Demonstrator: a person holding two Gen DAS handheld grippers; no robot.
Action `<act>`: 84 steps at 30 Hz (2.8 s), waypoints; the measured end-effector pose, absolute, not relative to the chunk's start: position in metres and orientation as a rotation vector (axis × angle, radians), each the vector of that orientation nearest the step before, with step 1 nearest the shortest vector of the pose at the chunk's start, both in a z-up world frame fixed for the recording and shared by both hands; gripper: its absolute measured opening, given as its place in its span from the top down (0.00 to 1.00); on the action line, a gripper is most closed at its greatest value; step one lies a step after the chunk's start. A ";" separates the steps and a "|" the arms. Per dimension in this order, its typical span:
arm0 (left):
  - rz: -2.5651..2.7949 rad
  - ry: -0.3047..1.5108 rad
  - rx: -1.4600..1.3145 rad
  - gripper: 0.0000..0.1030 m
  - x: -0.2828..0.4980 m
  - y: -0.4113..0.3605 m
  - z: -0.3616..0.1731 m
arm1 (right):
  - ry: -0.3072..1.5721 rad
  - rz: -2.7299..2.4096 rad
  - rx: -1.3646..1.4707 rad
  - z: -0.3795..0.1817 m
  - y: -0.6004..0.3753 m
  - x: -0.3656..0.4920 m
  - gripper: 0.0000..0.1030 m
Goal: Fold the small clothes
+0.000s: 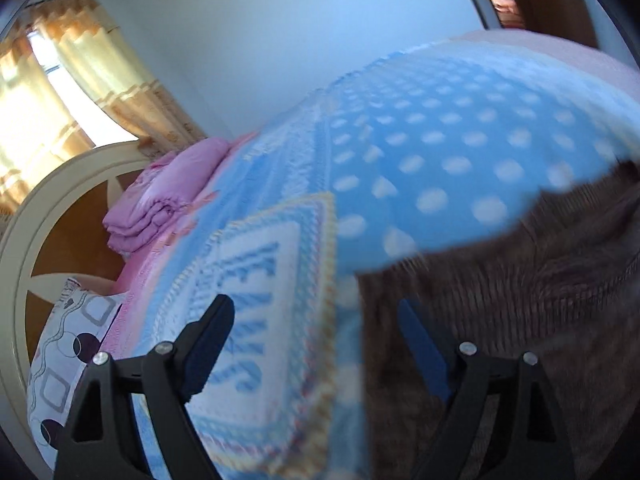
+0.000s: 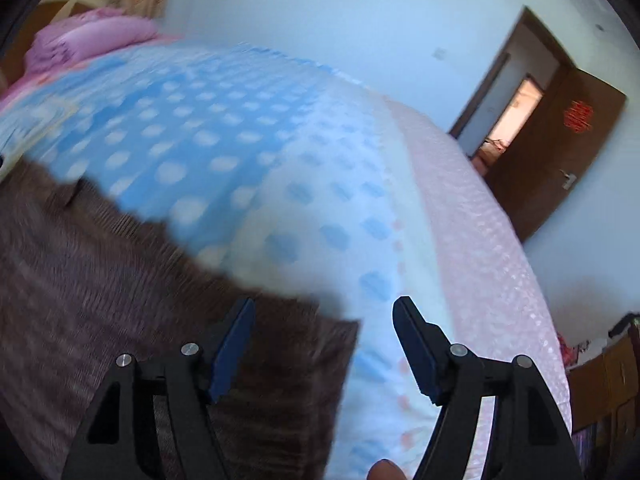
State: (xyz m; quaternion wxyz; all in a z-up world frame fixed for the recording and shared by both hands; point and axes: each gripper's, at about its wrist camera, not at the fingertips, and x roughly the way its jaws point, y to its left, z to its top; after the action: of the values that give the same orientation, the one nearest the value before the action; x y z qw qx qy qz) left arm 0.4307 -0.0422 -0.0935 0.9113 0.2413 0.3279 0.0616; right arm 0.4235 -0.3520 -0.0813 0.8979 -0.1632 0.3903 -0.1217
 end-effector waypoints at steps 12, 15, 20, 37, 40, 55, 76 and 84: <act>0.089 0.733 0.346 0.05 0.406 0.005 -0.102 | 0.833 -0.131 -0.033 -0.085 -0.405 0.363 0.31; 0.078 0.735 0.307 0.05 0.393 0.014 -0.105 | 0.834 -0.083 0.041 -0.085 -0.411 0.366 0.55; 0.013 0.761 0.230 0.24 0.396 0.014 -0.103 | 0.843 0.014 0.071 -0.090 -0.389 0.393 0.61; -0.138 0.852 0.242 0.95 0.420 -0.032 -0.130 | 0.782 0.007 -0.108 -0.090 -0.355 0.397 0.96; -0.123 0.780 0.186 0.95 0.415 -0.025 -0.109 | 0.712 -0.006 -0.123 -0.073 -0.354 0.385 0.96; -0.001 0.819 0.197 0.69 0.432 -0.027 -0.123 | 0.831 -0.122 -0.031 -0.105 -0.382 0.378 0.63; -0.035 0.855 0.214 0.19 0.310 0.004 -0.136 | 0.878 0.033 -0.061 -0.106 -0.344 0.233 0.64; 0.009 0.854 0.208 0.08 0.302 0.008 -0.142 | 0.823 0.073 -0.030 -0.093 -0.336 0.333 0.64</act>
State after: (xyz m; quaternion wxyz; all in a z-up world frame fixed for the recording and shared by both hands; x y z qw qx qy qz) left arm 0.3023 0.0083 -0.1421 0.9050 0.1007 0.4134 0.0044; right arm 0.3331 -0.3360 -0.0932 0.9157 -0.0148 0.4001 0.0353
